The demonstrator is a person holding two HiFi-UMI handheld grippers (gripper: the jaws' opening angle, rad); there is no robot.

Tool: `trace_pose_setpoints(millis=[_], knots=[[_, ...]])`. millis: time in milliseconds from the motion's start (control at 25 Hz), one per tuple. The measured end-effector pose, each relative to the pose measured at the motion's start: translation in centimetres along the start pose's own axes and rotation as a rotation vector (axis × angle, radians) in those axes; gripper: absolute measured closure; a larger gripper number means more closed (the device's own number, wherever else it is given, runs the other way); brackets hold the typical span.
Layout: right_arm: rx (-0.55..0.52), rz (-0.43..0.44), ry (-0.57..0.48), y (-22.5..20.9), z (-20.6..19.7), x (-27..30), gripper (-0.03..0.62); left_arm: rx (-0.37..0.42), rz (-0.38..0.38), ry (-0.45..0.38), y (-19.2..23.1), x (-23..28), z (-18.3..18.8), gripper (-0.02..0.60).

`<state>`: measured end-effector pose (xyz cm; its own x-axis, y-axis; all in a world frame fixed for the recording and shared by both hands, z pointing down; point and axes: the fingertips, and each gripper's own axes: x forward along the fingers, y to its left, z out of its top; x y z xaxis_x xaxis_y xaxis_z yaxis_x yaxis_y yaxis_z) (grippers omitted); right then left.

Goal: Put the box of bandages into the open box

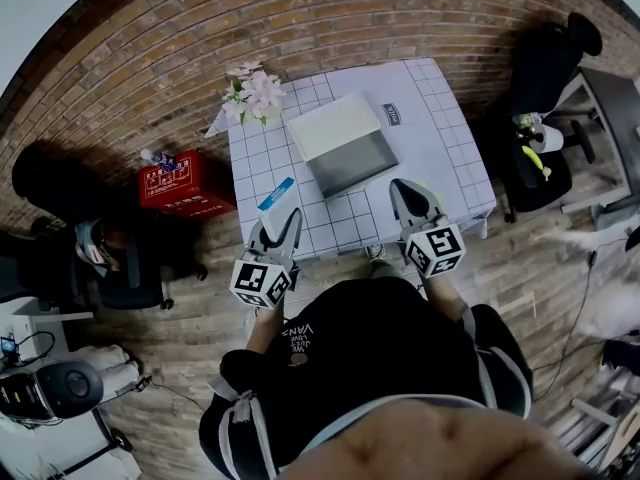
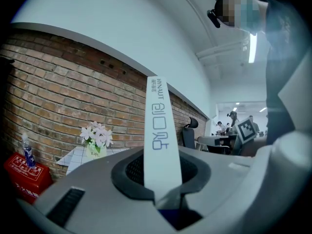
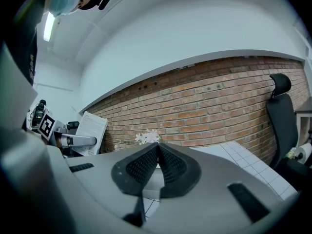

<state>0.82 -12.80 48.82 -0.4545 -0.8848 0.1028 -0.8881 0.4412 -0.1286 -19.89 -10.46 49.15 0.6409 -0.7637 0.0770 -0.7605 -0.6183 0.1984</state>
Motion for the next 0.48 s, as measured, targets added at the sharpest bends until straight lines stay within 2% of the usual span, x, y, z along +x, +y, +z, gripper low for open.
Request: trace_pose_setpoints(millis=[480], knots=[[0.005, 0.024, 0.032, -5.5, 0.3, 3.3, 0.597, 0.014, 0.002, 0.079, 0.6, 7.3, -1.6, 0.497]])
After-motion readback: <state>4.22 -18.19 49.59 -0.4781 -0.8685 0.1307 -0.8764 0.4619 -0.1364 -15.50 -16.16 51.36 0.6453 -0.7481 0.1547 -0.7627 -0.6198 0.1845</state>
